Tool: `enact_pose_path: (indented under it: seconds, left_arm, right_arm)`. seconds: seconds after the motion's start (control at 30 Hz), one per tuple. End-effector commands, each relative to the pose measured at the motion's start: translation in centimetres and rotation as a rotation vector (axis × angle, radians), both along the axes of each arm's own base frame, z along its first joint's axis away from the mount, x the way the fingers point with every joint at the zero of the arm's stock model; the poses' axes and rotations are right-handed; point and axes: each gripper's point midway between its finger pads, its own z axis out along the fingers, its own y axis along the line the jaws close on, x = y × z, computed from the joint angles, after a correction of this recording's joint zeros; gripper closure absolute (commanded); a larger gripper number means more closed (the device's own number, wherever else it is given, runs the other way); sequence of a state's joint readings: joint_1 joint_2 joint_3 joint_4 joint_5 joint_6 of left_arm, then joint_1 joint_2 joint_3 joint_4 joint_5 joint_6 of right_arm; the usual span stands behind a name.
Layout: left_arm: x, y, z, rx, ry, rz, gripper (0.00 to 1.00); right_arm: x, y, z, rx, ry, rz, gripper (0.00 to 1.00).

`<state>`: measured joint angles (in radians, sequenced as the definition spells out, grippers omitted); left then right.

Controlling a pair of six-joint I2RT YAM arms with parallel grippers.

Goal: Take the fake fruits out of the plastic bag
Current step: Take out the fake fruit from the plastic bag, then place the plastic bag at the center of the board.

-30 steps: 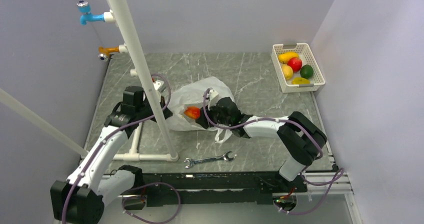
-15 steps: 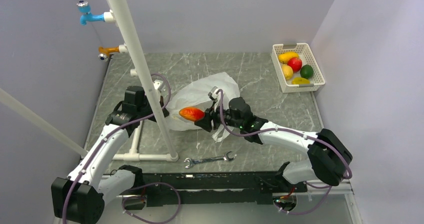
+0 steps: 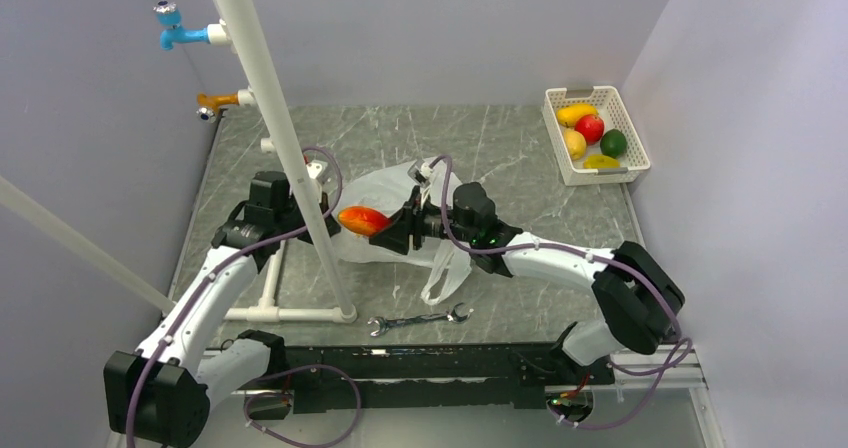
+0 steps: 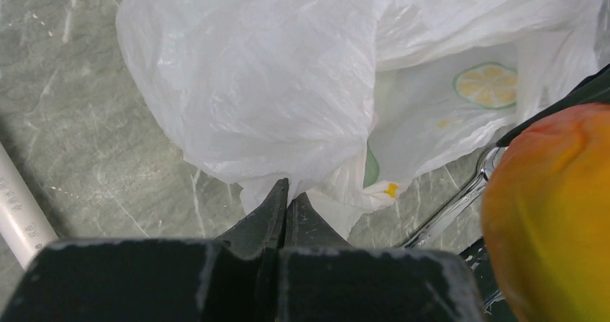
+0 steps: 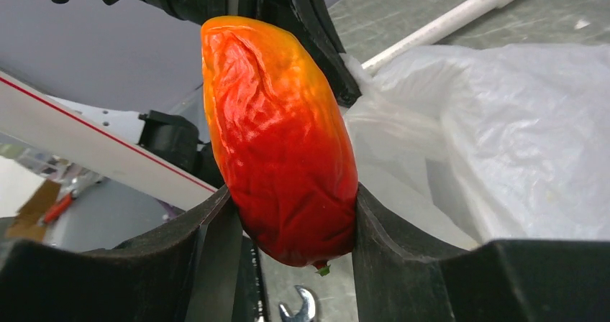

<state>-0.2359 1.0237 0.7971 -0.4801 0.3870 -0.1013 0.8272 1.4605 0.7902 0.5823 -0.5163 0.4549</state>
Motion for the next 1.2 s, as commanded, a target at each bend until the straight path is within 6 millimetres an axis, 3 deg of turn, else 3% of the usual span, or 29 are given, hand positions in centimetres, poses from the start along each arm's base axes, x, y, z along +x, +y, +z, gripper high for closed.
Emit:
enact_pose_path:
  seconds: [0.0, 0.13, 0.27, 0.47, 0.53, 0.6, 0.77, 0.8, 0.97, 1.17]
  left_arm:
    - [0.5, 0.2, 2.1, -0.016, -0.073, 0.022, 1.0]
    - [0.9, 1.1, 1.8, 0.017, -0.054, 0.078, 1.0]
    - [1.2, 2.0, 1.7, 0.039, -0.05, 0.131, 1.0]
    - [1.4, 2.1, 2.1, 0.001, -0.059, 0.147, 0.98]
    - [1.4, 2.0, 2.1, -0.007, -0.053, 0.137, 0.83]
    - [1.4, 1.8, 2.1, -0.015, -0.048, 0.122, 0.74]
    - [1.2, 1.8, 2.5, -0.024, -0.067, 0.118, 0.27]
    - [1.3, 2.2, 2.5, -0.012, -0.073, 0.138, 0.22]
    - [1.5, 4.2, 3.6, 0.023, -0.126, 0.232, 0.14]
    - [0.5, 4.2, 6.7, -0.032, -0.281, 0.202, 0.06]
  right_arm:
    - [-1.3, 0.6, 2.8, 0.105, 0.018, 0.081, 1.0]
    - [0.5, -1.0, 3.8, 0.066, -0.015, -0.054, 1.0]
    - [3.9, -3.8, 5.1, 0.016, -0.045, -0.22, 1.0]
    - [10.4, -11.4, 5.7, -0.05, -0.072, -0.504, 1.0]
    - [12.7, -14.5, 5.3, -0.084, -0.065, -0.604, 1.0]
    - [14.3, -16.8, 4.8, -0.127, -0.056, -0.679, 1.0]
    - [18.0, -22.5, 2.9, -0.191, 0.002, -0.869, 1.0]
    - [18.8, -23.8, 2.6, -0.195, 0.013, -0.909, 1.0]
    - [22.6, -30.9, 0.6, -0.291, 0.043, -1.19, 1.0]
    - [26.0, -38.6, -1.0, -0.373, 0.102, -1.442, 1.0]
